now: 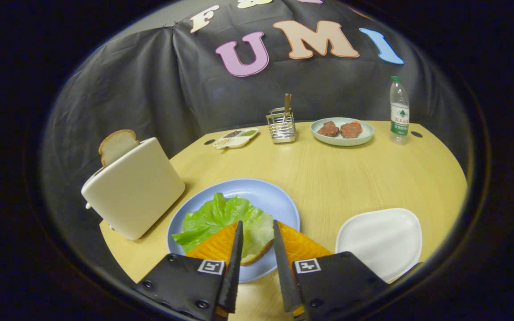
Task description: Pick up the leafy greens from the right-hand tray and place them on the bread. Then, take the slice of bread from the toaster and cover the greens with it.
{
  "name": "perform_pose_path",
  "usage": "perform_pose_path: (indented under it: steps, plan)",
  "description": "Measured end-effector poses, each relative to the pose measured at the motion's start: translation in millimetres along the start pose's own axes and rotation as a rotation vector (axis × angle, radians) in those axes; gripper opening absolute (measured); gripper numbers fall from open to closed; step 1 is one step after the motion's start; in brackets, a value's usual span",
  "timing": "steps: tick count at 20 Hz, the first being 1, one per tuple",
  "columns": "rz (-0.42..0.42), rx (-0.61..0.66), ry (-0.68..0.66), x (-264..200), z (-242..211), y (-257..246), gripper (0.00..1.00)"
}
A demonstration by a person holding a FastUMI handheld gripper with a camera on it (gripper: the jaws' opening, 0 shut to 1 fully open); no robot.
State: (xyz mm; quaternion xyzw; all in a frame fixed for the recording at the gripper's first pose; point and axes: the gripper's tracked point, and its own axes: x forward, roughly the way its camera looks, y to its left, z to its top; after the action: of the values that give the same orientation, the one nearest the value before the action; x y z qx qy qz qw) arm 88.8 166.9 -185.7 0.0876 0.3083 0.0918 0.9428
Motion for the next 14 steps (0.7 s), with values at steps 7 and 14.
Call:
perform_pose_path:
  steps: [7, 14]
  plan:
    - [0.037, -0.082, 0.019, -34.1, 17.0, 19.6, 0.99]
    - [0.151, -0.186, 0.047, -67.2, 60.3, 88.9, 0.98]
